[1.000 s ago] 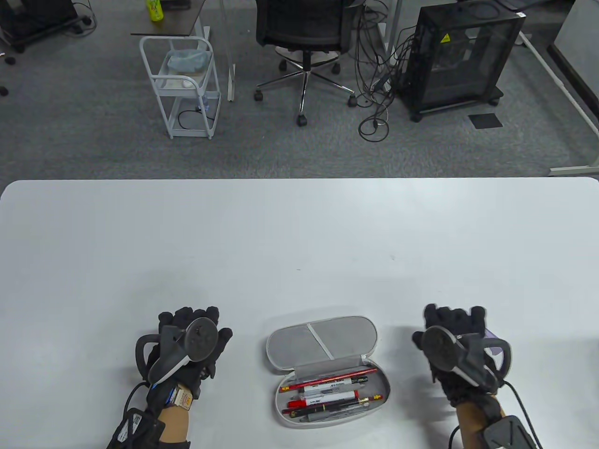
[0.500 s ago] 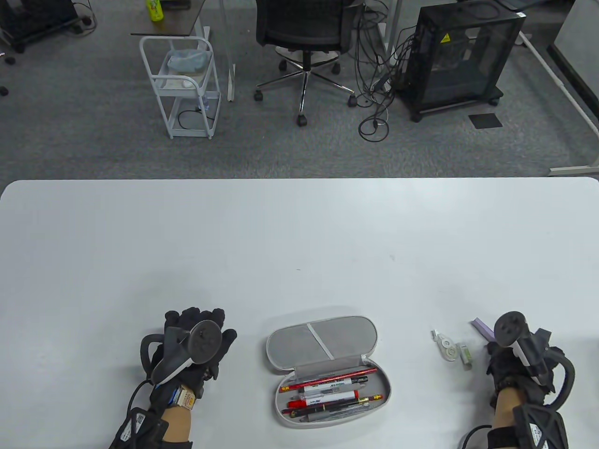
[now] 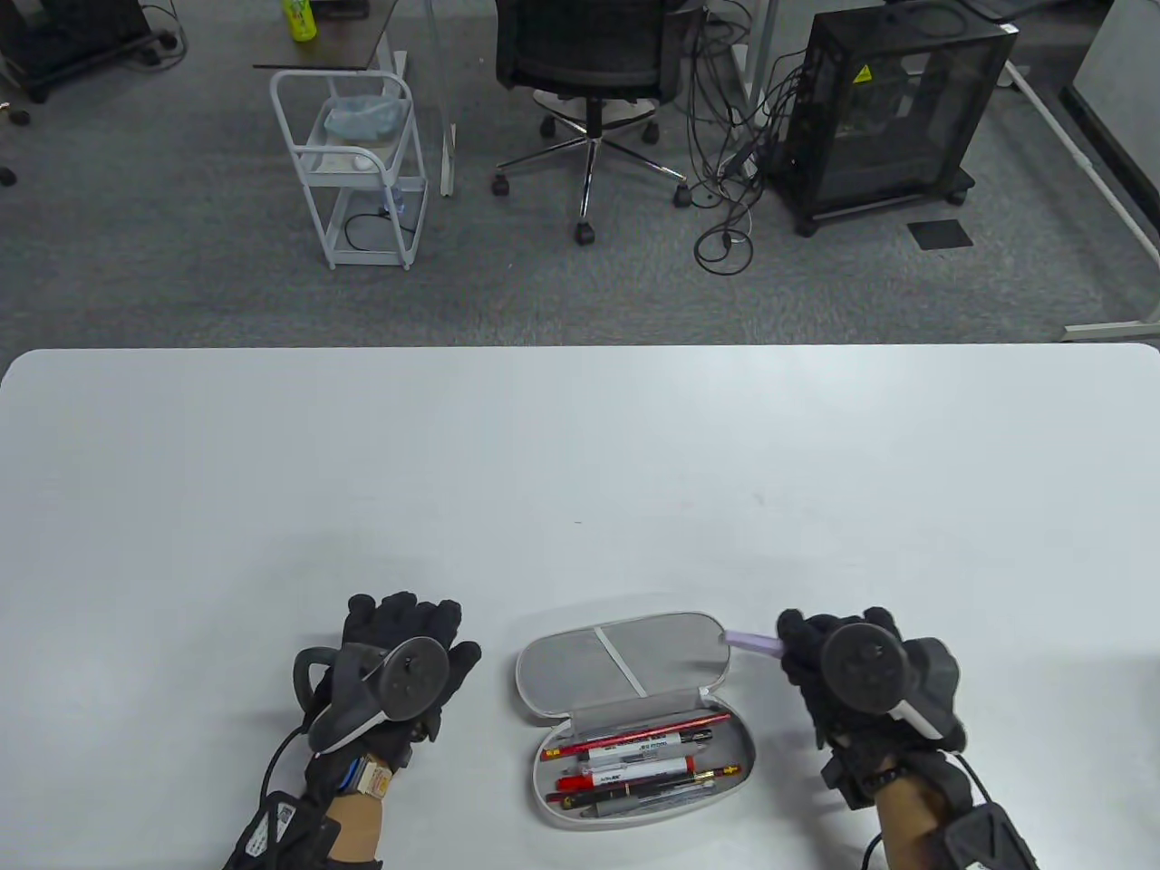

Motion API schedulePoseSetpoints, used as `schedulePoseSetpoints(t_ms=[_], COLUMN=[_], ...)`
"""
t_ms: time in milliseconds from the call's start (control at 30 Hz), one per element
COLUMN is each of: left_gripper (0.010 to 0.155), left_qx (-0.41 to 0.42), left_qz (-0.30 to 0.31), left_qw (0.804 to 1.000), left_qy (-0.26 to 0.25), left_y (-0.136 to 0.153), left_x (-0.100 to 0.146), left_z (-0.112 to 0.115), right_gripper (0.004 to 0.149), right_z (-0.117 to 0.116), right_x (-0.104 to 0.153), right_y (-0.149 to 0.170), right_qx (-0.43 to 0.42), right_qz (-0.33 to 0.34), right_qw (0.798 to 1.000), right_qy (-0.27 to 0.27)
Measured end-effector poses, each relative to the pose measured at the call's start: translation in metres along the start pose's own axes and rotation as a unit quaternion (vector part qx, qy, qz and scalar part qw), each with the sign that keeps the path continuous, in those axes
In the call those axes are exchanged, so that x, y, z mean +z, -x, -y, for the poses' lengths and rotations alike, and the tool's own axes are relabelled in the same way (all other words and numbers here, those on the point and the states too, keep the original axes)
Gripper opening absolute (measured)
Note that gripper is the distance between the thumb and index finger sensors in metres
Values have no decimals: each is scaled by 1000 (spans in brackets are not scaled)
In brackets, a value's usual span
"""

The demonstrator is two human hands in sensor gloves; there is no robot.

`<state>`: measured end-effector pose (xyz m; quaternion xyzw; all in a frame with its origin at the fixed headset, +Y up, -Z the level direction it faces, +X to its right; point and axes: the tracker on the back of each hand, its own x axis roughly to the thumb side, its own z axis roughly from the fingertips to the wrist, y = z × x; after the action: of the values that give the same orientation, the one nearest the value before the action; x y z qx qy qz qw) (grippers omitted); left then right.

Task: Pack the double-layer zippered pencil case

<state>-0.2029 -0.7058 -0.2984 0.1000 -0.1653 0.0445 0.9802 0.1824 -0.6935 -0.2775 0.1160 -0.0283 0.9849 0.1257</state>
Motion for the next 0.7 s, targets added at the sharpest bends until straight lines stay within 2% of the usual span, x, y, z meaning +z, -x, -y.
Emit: schedulePoseSetpoints(t_ms=[133, 167, 233, 300, 333, 433, 500, 567, 600, 633, 700], left_gripper=[58, 58, 58, 58, 58, 57, 57, 55, 54, 55, 54], left_qx=[-18, -31, -47, -58, -63, -95, -123, -138, -146, -153, -163], left_qz=[42, 56, 77, 91, 96, 112, 124, 137, 147, 160, 182], left_qw=[999, 998, 996, 994, 993, 989, 985, 981, 978, 975, 968], left_qy=[5, 6, 7, 8, 8, 3, 9, 11, 11, 21, 50], left_y=[-22, -29, -41, -50, -55, -67, -77, -89, -96, -103, -113], left_x=[-2, -3, -3, -4, -5, -8, -12, -17, -20, -24, -33], left_z=[2, 3, 3, 3, 3, 5, 8, 10, 10, 10, 11], right_gripper=[51, 51, 51, 53, 54, 55, 55, 57, 55, 55, 56], right_z=[-15, -20, -24, -25, -24, -23, -23, -21, -19, -18, -17], right_x=[-13, -20, -30, -41, -48, -60, -65, -63, -59, -54, -46], right_y=[-30, -35, -39, -39, -36, -29, -25, -25, -26, -28, -32], right_qx=[44, 62, 87, 106, 103, 77, 58, 64, 84, 105, 123], right_qz=[9, 7, 2, -7, -26, -61, -75, -78, -68, -39, -20], right_qw=[998, 996, 991, 988, 986, 984, 986, 992, 994, 994, 992], right_qy=[-39, -66, -97, -107, -129, -146, -140, -82, -25, 2, 12])
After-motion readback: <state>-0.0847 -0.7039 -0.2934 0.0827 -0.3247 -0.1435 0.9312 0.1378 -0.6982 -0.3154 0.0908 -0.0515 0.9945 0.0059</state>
